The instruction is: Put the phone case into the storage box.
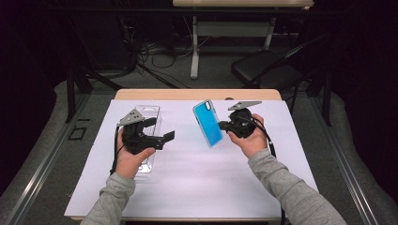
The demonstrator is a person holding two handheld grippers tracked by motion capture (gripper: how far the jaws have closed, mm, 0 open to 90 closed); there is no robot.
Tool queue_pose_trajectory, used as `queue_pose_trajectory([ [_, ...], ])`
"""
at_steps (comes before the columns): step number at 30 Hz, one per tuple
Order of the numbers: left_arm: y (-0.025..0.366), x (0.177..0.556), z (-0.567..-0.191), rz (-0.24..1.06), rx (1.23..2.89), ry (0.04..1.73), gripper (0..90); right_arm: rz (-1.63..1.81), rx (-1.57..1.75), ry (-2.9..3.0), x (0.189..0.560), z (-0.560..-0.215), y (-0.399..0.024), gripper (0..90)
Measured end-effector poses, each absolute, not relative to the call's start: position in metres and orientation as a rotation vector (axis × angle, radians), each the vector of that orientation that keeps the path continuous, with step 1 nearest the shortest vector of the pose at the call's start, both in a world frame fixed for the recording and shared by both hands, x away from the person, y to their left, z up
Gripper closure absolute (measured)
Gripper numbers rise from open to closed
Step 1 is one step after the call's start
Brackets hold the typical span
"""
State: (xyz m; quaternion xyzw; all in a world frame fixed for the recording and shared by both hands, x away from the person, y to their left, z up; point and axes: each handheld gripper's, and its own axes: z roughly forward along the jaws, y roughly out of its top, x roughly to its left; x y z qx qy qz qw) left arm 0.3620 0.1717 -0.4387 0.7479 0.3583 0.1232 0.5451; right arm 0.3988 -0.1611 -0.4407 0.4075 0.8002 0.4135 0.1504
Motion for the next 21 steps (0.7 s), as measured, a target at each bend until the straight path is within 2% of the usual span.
queue_pose_trajectory([
  [21,0.146,0.377,-0.431,0.283,1.776,0.833,8.5,1.281,1.205,2.185,0.400,-0.450,-0.162,89.0],
])
